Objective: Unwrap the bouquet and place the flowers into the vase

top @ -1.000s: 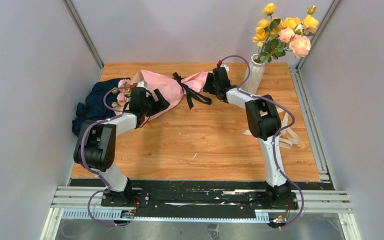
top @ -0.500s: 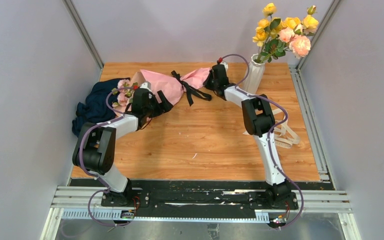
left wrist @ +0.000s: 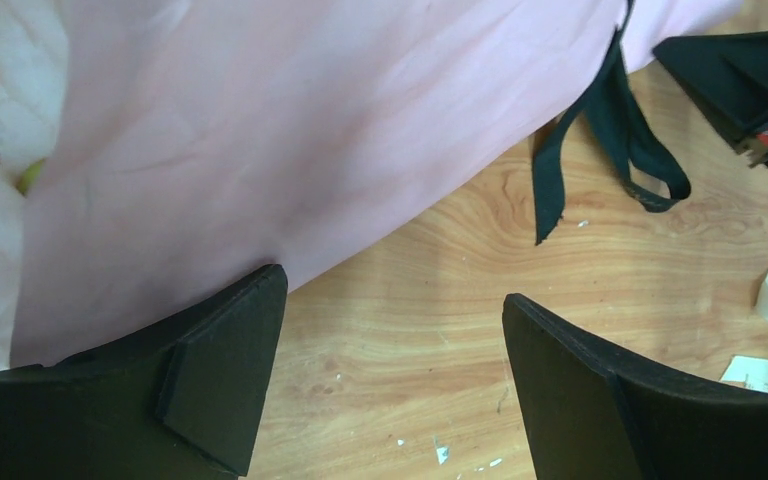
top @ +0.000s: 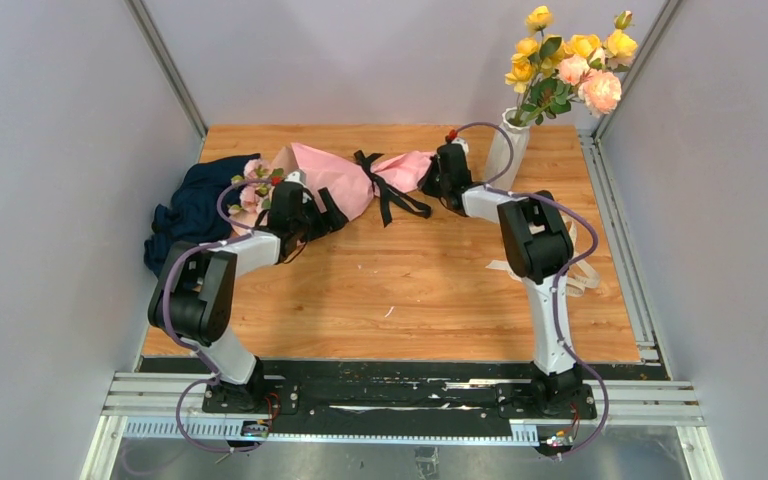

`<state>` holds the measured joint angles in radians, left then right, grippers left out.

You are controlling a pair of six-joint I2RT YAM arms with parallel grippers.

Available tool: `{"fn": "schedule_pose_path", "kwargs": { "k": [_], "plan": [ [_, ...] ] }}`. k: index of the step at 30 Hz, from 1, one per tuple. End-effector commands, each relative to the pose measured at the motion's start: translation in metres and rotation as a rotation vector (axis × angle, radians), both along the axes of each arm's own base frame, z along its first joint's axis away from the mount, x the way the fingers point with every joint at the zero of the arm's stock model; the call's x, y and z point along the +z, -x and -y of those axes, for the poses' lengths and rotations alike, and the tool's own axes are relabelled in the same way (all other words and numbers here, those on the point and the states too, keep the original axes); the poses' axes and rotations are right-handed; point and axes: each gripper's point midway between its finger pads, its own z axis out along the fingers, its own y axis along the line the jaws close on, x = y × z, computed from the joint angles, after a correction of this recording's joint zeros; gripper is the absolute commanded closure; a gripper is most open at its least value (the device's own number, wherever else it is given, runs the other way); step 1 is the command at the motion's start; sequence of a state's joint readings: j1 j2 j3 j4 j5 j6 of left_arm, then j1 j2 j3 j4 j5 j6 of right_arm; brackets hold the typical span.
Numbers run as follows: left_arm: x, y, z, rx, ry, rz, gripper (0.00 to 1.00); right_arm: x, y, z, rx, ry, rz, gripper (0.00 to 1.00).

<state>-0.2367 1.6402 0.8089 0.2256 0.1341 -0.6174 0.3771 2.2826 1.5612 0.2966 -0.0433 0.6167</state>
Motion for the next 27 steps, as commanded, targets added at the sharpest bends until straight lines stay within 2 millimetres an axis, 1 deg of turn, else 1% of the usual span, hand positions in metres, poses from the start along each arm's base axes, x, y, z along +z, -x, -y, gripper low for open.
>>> {"fn": "schedule_pose_path", "kwargs": {
  "k": [1,3,5,6,8,9,10,12,13,15,16,17,18,19,20,22,24,27],
  "plan": [
    [-0.016,0.014,-0.002,0.009,-0.024,-0.041,0.13,0.015,0.003,0.022,-0.027,0.054,0.037,1.0],
    [-0.016,0.019,-0.005,0.017,-0.034,-0.039,0.13,0.016,0.015,0.022,-0.008,0.042,0.022,1.0],
    [-0.016,0.021,-0.009,0.025,-0.047,-0.035,0.13,0.02,0.033,0.018,0.017,0.037,0.019,1.0],
    [-0.018,0.023,-0.01,0.029,-0.054,-0.038,0.13,0.013,0.048,0.016,0.031,0.051,0.003,1.0],
    [-0.023,0.026,-0.012,0.032,-0.062,-0.049,0.13,0.01,0.072,0.007,0.066,0.074,0.002,1.0],
    [-0.026,0.027,-0.016,0.044,-0.081,-0.058,0.13,0.007,0.084,0.003,0.079,0.081,-0.003,1.0],
    [-0.03,0.028,-0.021,0.061,-0.103,-0.069,0.13,0.009,0.096,-0.002,0.098,0.085,0.001,1.0],
    [-0.036,0.03,-0.026,0.069,-0.13,-0.088,0.13,0.007,0.12,-0.01,0.132,0.105,0.0,1.0],
    [-0.039,0.032,-0.026,0.067,-0.134,-0.095,0.13,0.006,0.127,-0.007,0.117,0.131,0.011,1.0],
    [-0.043,0.038,-0.024,0.061,-0.119,-0.112,0.13,0.006,0.133,-0.002,0.092,0.158,0.023,1.0],
    [-0.045,0.042,-0.022,0.059,-0.11,-0.116,0.13,0.007,0.13,0.001,0.073,0.169,0.027,0.99],
    [-0.046,0.045,-0.022,0.059,-0.107,-0.116,0.13,0.007,0.126,0.004,0.058,0.183,0.024,0.88],
    [-0.047,0.049,-0.021,0.057,-0.108,-0.116,0.13,0.013,0.115,0.005,0.043,0.187,0.033,0.74],
    [-0.046,0.051,-0.021,0.057,-0.11,-0.111,0.13,0.009,0.11,0.008,0.035,0.198,0.02,0.62],
    [-0.046,0.053,-0.021,0.055,-0.111,-0.11,0.13,0.016,0.097,0.009,0.014,0.189,0.03,0.53],
    [-0.043,0.055,-0.021,0.051,-0.111,-0.102,0.13,0.016,0.078,0.013,-0.018,0.154,0.028,0.4],
    [-0.039,0.058,-0.023,0.054,-0.114,-0.09,0.13,0.014,0.061,0.015,-0.043,0.066,0.018,0.29],
    [-0.031,0.059,-0.023,0.055,-0.107,-0.068,0.13,0.009,0.038,0.018,-0.098,-0.039,0.007,0.19]
  ]
}}
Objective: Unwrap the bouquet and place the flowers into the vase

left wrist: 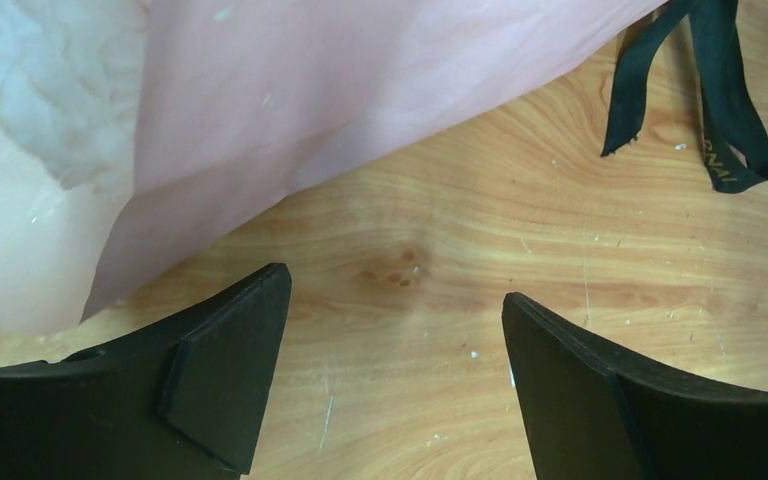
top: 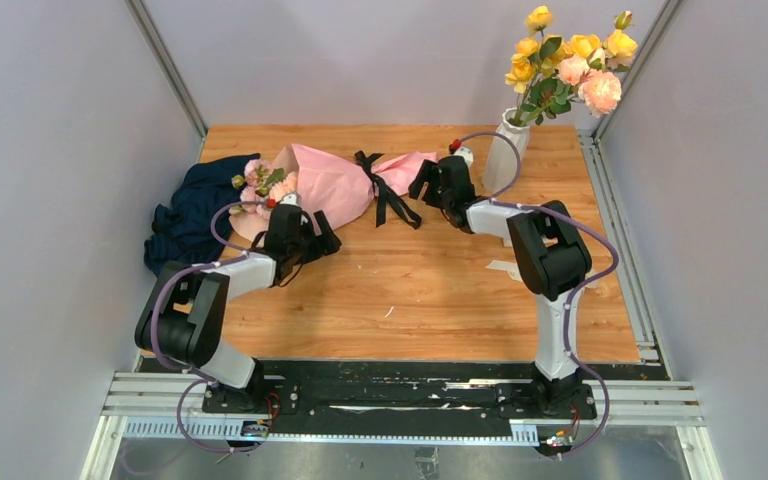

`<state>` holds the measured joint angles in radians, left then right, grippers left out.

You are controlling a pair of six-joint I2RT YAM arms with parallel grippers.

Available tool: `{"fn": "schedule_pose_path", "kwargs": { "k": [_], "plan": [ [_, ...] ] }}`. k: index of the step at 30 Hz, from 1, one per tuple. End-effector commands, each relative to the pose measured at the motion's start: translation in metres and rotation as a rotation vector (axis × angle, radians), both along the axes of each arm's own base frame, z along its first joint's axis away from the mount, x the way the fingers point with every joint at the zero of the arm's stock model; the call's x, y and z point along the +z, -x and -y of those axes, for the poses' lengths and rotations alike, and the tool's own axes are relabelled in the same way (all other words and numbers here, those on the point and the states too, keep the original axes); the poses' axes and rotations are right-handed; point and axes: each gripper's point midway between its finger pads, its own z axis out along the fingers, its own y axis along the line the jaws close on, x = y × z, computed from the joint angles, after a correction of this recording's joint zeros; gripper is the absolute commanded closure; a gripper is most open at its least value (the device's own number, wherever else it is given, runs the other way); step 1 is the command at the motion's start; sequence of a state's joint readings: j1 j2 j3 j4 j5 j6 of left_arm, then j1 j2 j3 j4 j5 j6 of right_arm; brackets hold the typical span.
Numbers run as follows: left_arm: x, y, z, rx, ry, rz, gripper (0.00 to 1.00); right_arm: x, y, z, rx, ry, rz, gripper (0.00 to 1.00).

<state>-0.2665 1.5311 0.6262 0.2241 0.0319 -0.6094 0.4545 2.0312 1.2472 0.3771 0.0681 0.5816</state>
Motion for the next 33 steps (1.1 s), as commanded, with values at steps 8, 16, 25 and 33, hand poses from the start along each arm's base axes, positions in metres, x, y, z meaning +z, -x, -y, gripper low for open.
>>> {"fn": "schedule_pose_path", "kwargs": {
  "k": [8,16,25,33],
  "plan": [
    [0.008,0.015,-0.003,-0.002,-0.004,0.007,0.13,-0.033,-0.075,0.014,-0.175,-0.109,-0.04,0.16],
    [0.007,0.02,-0.006,-0.005,-0.02,0.005,0.13,-0.044,-0.093,0.016,-0.231,-0.109,-0.049,0.59],
    [-0.001,0.023,-0.009,0.001,-0.039,-0.014,0.13,-0.052,-0.081,0.022,-0.223,-0.088,-0.065,1.0],
    [-0.011,0.027,-0.016,0.025,-0.061,-0.032,0.14,-0.04,-0.061,0.026,-0.193,-0.088,-0.041,1.0]
  ]
}}
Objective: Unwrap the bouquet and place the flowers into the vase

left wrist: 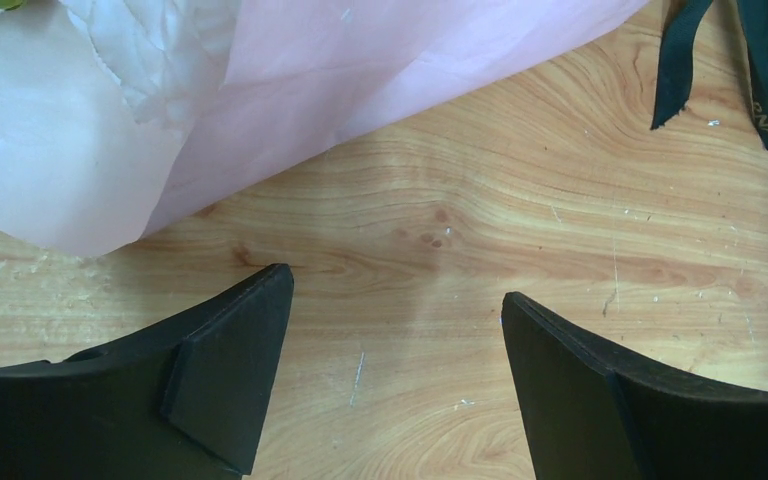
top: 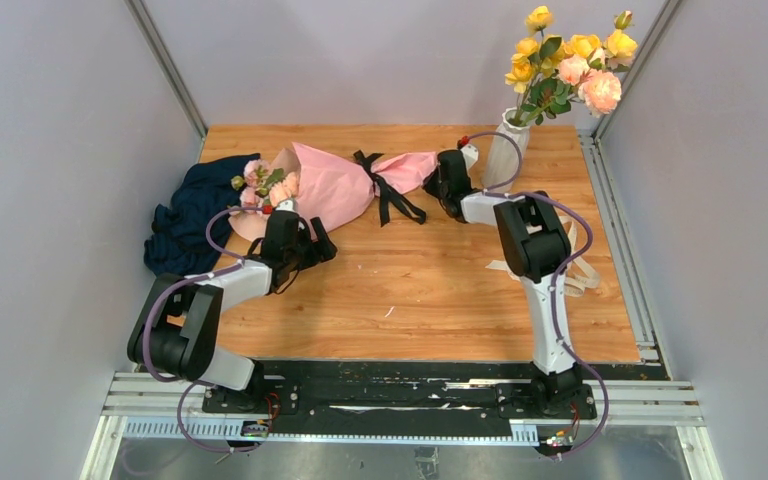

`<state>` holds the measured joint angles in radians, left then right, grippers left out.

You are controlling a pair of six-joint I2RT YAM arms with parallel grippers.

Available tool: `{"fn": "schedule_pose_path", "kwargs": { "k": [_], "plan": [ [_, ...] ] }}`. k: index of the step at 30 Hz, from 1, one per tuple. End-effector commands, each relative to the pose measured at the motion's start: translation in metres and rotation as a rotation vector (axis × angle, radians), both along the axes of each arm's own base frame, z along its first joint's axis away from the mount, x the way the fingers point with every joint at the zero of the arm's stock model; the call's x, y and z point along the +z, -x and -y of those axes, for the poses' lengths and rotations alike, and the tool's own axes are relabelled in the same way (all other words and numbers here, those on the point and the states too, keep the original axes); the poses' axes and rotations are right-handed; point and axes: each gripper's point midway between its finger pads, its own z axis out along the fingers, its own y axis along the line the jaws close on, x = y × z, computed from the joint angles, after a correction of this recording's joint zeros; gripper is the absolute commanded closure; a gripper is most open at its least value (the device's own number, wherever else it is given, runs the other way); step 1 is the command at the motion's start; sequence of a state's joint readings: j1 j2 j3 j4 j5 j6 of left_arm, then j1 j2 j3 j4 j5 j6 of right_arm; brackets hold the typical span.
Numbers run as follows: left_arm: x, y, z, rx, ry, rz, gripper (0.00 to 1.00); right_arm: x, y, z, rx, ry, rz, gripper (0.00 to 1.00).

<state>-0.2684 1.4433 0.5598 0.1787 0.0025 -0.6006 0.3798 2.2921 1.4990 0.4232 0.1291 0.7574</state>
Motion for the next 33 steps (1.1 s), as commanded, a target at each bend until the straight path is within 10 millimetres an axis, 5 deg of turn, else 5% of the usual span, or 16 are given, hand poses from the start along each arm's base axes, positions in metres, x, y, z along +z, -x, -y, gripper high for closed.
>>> {"fn": "schedule_pose_path", "kwargs": {
  "k": [1,11,22,30,33],
  "plan": [
    [-0.007,0.005,-0.005,0.011,-0.033,-0.01,0.13,-0.007,0.02,0.006,0.027,0.044,-0.039,1.0],
    [-0.021,-0.002,-0.02,0.064,-0.109,-0.033,0.14,-0.002,0.093,0.0,0.105,0.049,-0.017,1.0],
    [-0.025,-0.045,-0.011,0.056,-0.122,-0.053,0.13,-0.006,0.202,-0.009,0.21,0.089,-0.011,1.0],
    [-0.02,-0.05,-0.005,0.017,-0.115,-0.05,0.13,0.06,0.225,-0.028,0.254,0.189,0.12,1.0],
    [-0.018,-0.043,-0.003,0.008,-0.099,-0.05,0.13,0.084,0.21,-0.025,0.227,0.257,0.143,0.72]
  ]
}}
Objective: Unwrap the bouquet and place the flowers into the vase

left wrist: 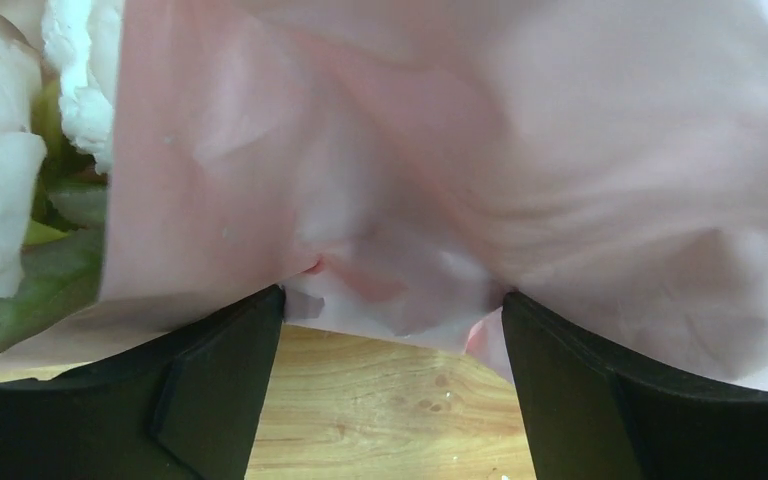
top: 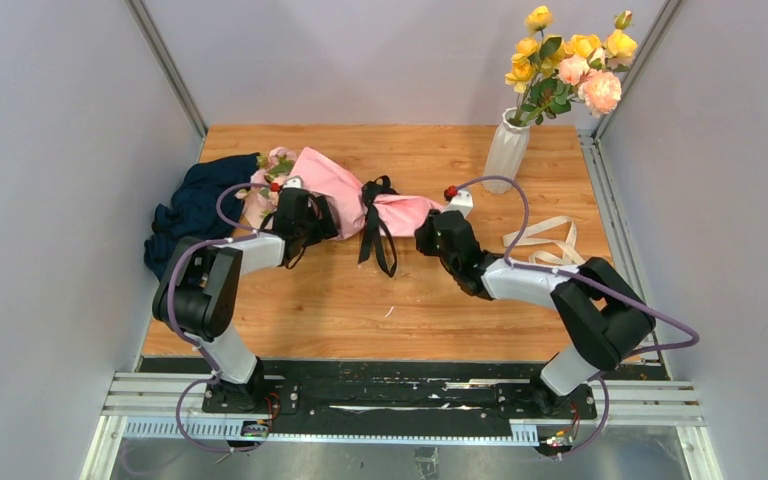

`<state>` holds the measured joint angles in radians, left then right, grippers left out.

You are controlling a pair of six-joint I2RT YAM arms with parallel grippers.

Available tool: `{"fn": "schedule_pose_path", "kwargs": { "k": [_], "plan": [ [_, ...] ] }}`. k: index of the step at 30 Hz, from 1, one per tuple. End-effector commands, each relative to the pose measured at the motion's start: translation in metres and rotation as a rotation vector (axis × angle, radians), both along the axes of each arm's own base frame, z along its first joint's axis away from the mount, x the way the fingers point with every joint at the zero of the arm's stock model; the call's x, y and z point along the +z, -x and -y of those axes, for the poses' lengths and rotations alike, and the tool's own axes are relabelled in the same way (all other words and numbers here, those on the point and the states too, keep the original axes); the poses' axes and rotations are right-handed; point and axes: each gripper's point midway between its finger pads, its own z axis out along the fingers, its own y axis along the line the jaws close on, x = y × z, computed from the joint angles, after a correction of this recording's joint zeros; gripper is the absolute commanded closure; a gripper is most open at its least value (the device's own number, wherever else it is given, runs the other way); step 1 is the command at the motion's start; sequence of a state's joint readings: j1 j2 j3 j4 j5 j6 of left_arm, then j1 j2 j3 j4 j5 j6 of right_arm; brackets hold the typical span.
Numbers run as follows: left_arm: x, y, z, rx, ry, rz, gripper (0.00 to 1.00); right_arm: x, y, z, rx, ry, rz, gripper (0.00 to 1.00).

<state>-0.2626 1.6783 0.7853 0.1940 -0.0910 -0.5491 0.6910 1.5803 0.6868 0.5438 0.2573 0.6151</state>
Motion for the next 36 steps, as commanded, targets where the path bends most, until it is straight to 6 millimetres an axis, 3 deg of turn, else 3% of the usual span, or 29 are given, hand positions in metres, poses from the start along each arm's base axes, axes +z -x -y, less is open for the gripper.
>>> {"fn": "schedule_pose_path", "kwargs": {
  "k": [1,5,10,13,17,20,22,23,26,28,29,33,36],
  "plan": [
    [-0.015,0.024,0.0,-0.033,0.002,-0.08,0.13,0.042,-0.022,0.001,-0.034,0.106,0.081,0.64],
    [-0.016,0.034,-0.003,-0.037,-0.004,-0.082,0.13,0.053,-0.041,-0.005,-0.022,0.103,0.073,0.47],
    [-0.008,0.038,-0.006,-0.036,-0.016,-0.072,0.13,0.047,-0.029,-0.007,0.014,0.067,0.059,0.35],
    [-0.003,0.035,-0.005,-0.04,-0.013,-0.064,0.13,0.05,-0.02,-0.003,0.022,0.038,0.088,0.35],
    [0.002,0.032,-0.001,-0.049,-0.002,-0.057,0.12,0.068,-0.006,0.014,-0.004,0.035,0.111,0.43],
    [0.004,0.031,0.0,-0.051,0.004,-0.053,0.12,0.077,0.009,0.023,-0.006,0.016,0.132,0.43],
    [0.004,0.03,0.002,-0.055,0.015,-0.054,0.12,0.081,0.01,0.028,-0.02,0.019,0.163,0.42],
    [0.004,0.03,0.004,-0.055,0.023,-0.053,0.12,0.082,0.004,0.029,-0.026,0.036,0.182,0.42],
    [0.001,0.031,0.007,-0.048,0.049,-0.062,0.12,0.071,-0.027,0.019,0.026,0.085,0.109,0.56],
    [0.0,0.033,0.007,-0.03,0.067,-0.059,0.13,0.057,-0.053,0.014,0.035,0.136,0.059,0.9],
    [-0.001,0.035,0.007,-0.023,0.076,-0.06,0.14,0.051,-0.068,0.015,0.017,0.17,0.05,0.99],
    [-0.003,0.044,0.001,0.018,0.081,-0.051,0.21,0.038,-0.129,0.007,0.018,0.205,0.047,1.0],
    [-0.005,0.05,-0.004,0.03,0.067,-0.053,0.22,0.014,-0.168,0.003,0.043,0.207,0.022,1.0]
  ]
}}
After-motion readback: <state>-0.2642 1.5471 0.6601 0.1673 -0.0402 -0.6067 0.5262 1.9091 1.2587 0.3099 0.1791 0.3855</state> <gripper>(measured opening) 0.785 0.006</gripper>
